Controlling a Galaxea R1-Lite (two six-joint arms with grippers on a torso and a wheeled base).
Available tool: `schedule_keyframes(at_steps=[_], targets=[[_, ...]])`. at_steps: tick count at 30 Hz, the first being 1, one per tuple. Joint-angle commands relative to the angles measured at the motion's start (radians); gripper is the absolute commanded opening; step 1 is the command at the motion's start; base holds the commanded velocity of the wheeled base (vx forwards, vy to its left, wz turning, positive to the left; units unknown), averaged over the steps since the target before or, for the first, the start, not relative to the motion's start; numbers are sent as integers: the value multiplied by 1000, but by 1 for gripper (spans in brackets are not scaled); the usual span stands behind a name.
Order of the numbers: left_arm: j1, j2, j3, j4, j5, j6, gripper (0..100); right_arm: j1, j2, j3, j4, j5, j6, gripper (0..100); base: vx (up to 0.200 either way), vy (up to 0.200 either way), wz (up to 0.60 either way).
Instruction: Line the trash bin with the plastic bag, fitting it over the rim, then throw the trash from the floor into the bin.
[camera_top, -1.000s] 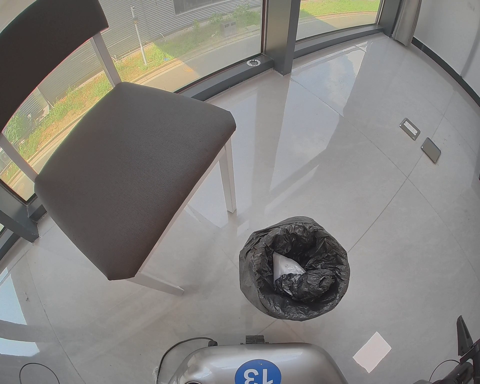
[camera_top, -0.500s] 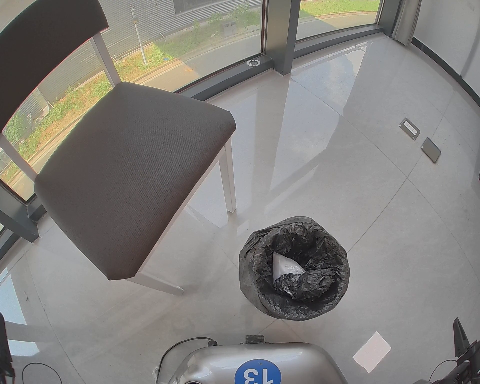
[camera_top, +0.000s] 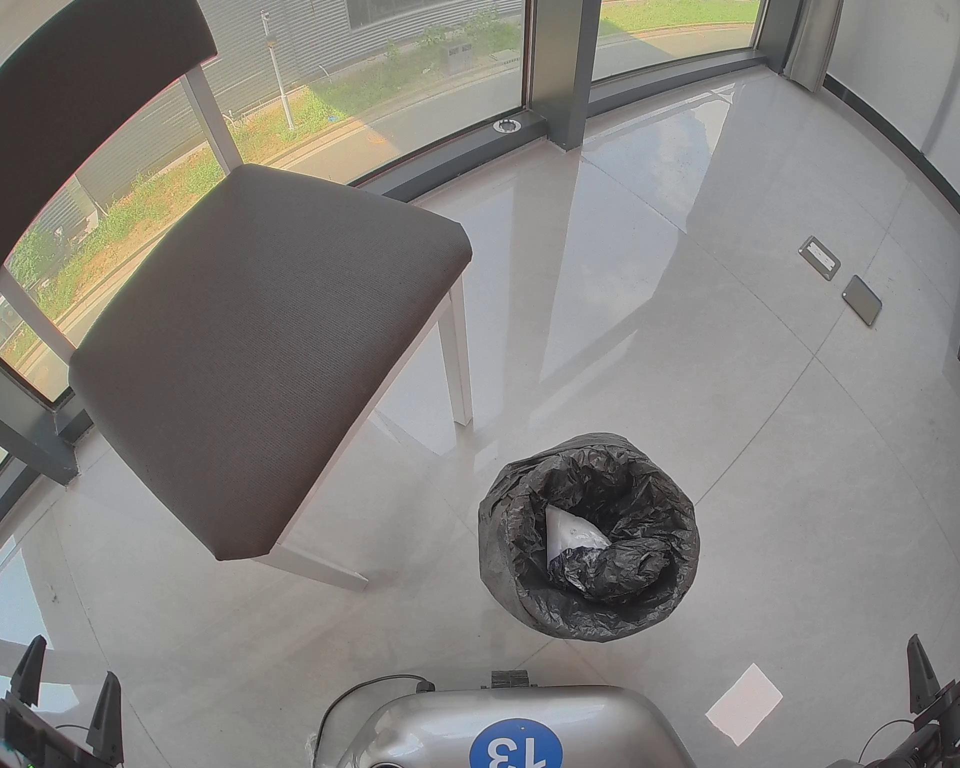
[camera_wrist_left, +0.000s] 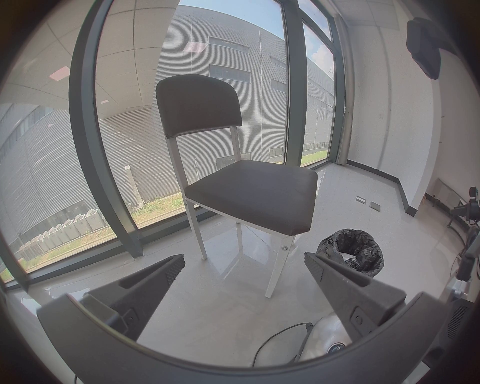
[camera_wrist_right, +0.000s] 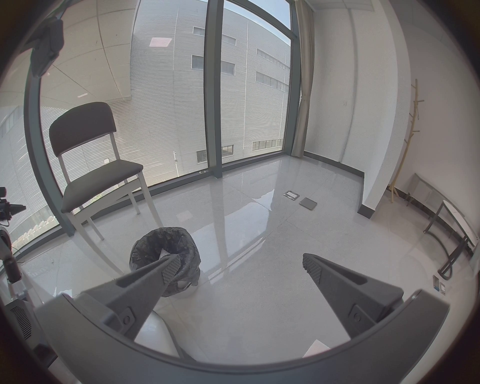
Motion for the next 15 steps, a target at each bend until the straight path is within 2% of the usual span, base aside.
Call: schedule_keyframes(at_steps=[1, 3, 4, 5, 6, 15], targets=[[-1, -11, 20, 0, -3, 1, 100, 0, -12, 0, -2, 19, -7, 100, 0, 0, 0], [-1, -11, 20, 0, -3, 1, 100, 0, -12, 2, -2, 91, -36, 100, 0, 0, 0], [-1, -11, 20, 0, -3, 1, 100, 0, -12, 2, -2, 91, -36, 100, 0, 0, 0], [1, -11, 20, 0, -3, 1, 100, -1, -12, 7, 0, 209, -89, 100, 0, 0, 0], [1, -11, 20, 0, -3, 1, 100, 0, -12, 17, 0, 248, -108, 100, 0, 0, 0], [1, -11, 21, 0, 3, 1, 100, 0, -12, 50, -55, 198, -51, 100, 0, 0, 0]])
